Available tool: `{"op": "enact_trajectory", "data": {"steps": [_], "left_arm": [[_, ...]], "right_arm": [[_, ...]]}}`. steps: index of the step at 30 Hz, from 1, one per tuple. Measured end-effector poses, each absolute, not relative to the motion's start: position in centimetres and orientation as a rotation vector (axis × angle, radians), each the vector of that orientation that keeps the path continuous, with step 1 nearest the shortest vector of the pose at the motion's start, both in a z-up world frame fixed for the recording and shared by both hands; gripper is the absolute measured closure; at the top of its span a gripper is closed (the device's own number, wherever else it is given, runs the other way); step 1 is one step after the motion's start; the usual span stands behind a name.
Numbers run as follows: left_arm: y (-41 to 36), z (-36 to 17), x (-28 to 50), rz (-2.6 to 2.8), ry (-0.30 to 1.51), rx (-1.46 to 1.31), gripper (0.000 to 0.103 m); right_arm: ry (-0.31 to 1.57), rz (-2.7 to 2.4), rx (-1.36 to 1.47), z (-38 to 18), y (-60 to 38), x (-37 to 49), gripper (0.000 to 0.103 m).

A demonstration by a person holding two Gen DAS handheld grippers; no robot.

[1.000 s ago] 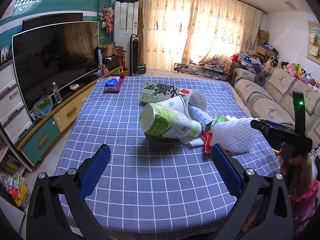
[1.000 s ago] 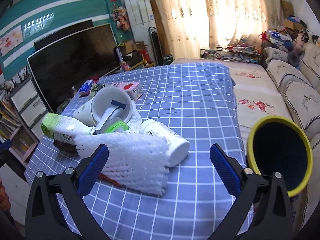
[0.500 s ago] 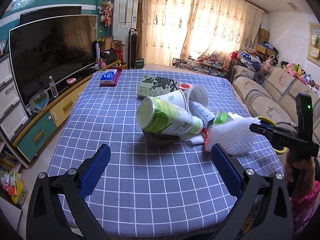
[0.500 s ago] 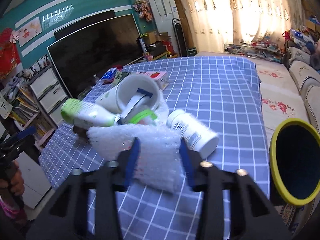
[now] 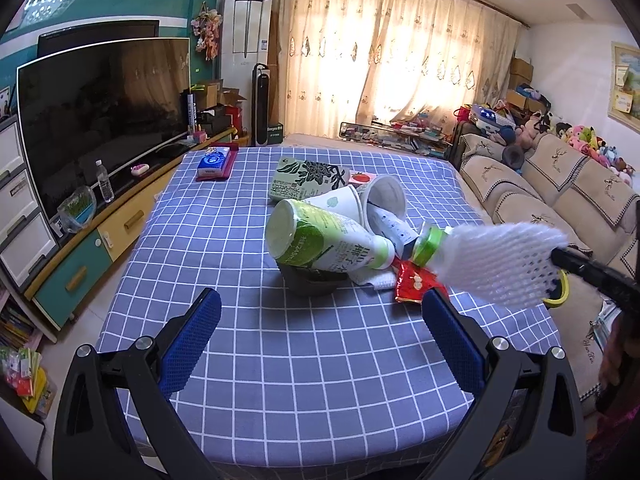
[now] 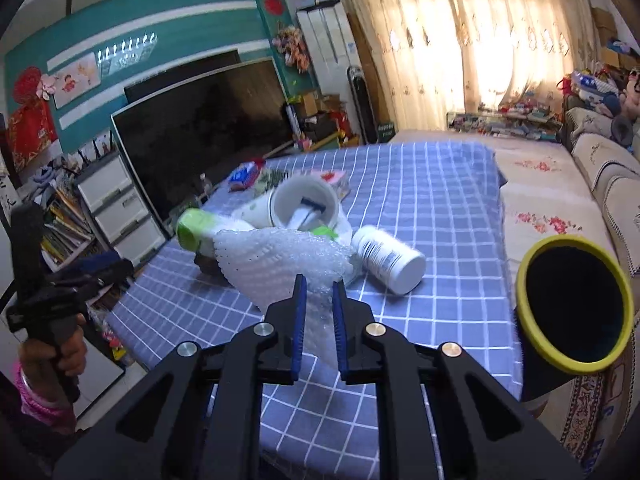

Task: Collect trash
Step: 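Grasp the white foam fruit net from the pile with the right gripper, then carry the foam net over the yellow-rimmed bin and open the right gripper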

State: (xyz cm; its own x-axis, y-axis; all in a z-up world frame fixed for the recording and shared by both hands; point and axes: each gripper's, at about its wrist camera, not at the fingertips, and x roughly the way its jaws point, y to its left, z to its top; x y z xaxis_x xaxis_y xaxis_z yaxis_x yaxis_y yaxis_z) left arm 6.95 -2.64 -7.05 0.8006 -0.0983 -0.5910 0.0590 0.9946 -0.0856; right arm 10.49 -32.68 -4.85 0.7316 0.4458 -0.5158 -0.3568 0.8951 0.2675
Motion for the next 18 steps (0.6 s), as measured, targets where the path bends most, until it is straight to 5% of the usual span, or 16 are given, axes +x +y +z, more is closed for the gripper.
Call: {"op": "enact_trajectory", "data": {"steps": [9,18], "left_arm": [[-3.6,-7.1,6.7,-0.100,0.642,-0.051,0.004],[-4.8,-7.9,7.6,-0.132,0.673,-0.043,0.004]], "right_arm": [[0.533,0.159,0.237,-3.6,-40.8,10.3,0.090],[0.623,-0.241,0.245,-8.1,-49.9,14.7,0.090]]}}
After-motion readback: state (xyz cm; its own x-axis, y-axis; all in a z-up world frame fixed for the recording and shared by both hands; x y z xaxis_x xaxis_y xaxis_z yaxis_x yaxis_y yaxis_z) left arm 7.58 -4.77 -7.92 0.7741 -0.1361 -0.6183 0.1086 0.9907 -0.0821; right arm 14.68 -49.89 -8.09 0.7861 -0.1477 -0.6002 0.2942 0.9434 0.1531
